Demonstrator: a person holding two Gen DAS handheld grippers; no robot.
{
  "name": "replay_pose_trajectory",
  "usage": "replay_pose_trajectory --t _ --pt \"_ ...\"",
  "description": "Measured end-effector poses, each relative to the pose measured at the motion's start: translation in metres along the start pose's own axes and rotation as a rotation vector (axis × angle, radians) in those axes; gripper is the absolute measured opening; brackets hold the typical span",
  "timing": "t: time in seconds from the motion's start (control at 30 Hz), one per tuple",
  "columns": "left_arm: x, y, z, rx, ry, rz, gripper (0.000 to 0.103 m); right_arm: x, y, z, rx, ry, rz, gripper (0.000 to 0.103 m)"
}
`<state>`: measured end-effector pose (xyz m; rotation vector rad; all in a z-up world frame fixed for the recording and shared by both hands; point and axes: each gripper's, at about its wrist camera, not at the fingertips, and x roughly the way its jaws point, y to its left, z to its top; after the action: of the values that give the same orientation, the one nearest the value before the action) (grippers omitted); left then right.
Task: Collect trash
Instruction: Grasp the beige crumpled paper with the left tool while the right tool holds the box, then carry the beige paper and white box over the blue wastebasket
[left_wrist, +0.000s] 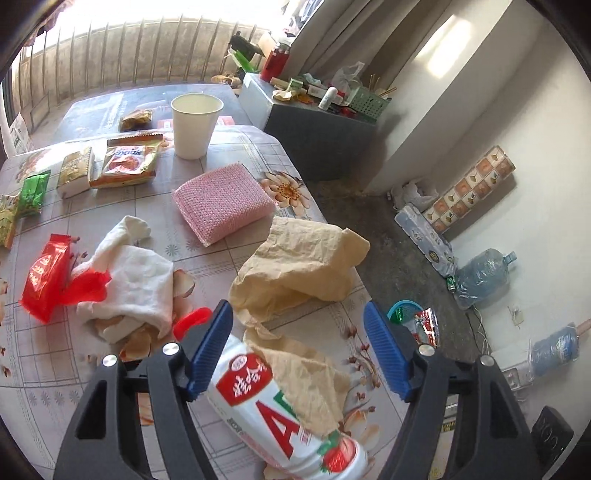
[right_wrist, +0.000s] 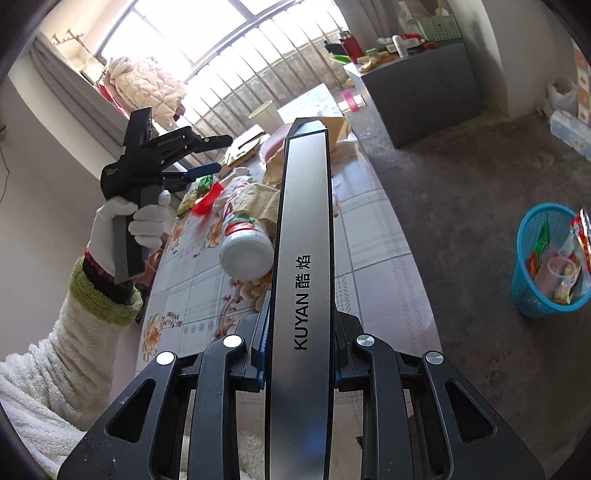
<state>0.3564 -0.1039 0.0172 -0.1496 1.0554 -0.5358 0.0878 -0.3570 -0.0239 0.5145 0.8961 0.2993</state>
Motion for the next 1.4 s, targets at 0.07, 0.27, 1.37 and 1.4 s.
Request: replay_pose_trajectory --t 0.07,0.27,1.37,1.4 --pt "0.019 -0.007 0.02 0.024 -0.005 0.033 0.071 0.003 -0.005 0.001 0.018 0.001 0.007 0.023" --pt "0.078 -0.049 0.052 0.199 0.034 0.122 0.071 0.011 -0.019 0.006 0.054 0.013 0.004 0.023" --pt "0.085 -0.049 -0.037 0.574 0.642 0.093 0.069 0.008 -0.037 0.004 0.073 0.008 0.079 0.023" --pt "0.087 -0.05 -0.041 0.59 0.659 0.101 0.069 0.009 -0.038 0.004 0.072 0.009 0.079 0.023"
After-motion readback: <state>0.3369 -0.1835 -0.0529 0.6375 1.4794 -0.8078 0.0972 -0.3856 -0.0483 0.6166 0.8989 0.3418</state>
